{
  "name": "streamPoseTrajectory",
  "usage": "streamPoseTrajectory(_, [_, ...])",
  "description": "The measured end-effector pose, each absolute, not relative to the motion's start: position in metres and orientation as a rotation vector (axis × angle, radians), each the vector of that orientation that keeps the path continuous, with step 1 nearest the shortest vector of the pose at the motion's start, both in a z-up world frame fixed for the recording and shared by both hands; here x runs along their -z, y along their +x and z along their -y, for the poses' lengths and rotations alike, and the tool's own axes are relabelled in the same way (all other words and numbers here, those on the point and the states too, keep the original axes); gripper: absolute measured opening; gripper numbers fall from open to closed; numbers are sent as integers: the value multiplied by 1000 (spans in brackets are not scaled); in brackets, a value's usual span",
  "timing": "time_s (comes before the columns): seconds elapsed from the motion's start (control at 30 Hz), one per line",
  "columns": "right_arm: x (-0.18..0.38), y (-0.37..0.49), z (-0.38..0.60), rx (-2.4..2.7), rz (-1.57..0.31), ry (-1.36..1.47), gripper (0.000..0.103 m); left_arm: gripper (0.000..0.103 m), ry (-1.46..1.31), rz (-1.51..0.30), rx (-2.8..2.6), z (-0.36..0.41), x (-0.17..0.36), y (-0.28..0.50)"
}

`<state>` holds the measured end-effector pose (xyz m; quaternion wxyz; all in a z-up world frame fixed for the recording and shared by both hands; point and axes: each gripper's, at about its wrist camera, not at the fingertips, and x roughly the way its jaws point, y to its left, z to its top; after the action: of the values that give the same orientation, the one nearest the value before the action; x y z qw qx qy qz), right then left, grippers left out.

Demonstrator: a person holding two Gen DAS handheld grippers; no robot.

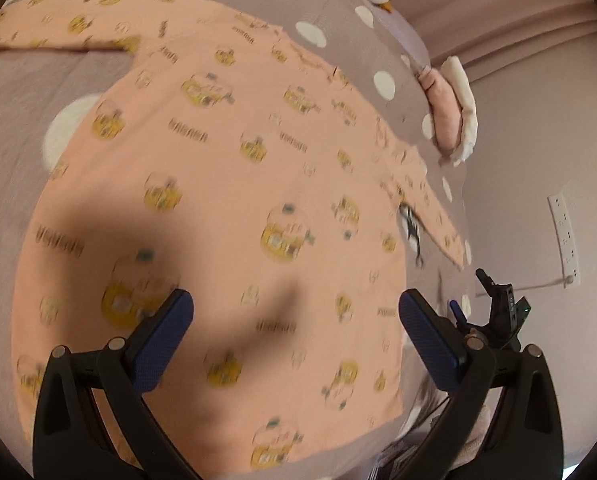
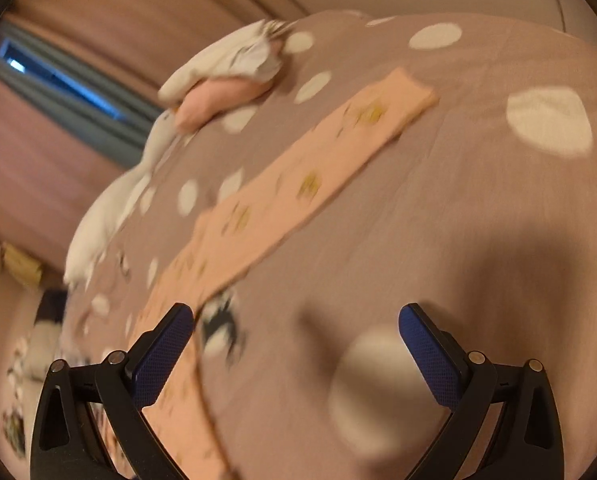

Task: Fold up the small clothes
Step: 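Grasp the cuff of the sleeve nearest the right gripper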

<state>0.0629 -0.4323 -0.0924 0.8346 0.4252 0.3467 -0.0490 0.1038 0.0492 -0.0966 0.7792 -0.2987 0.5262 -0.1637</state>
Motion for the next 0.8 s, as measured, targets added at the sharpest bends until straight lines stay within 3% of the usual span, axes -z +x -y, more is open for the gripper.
streamPoseTrajectory(0.27, [110,103,492,167,-684,990,102,103,-626,-1069,385,-34,92,144])
streamPoseTrajectory(0.43, [116,121,517,169,-610,1078,101,103,-564,-1159,370,-19,100,163])
streamPoseTrajectory(0.53, [122,125,530,191,-562,1153,85,103,-538,-1168,359,-16,102,167])
streamPoseTrajectory(0.77, [132,131,541,275,-631,1145,17,103,-495,-1169,334,-21,102,170])
streamPoseTrajectory(0.8, [132,131,543,287,-638,1148,14,103,-494,-1167,332,-22,101,170])
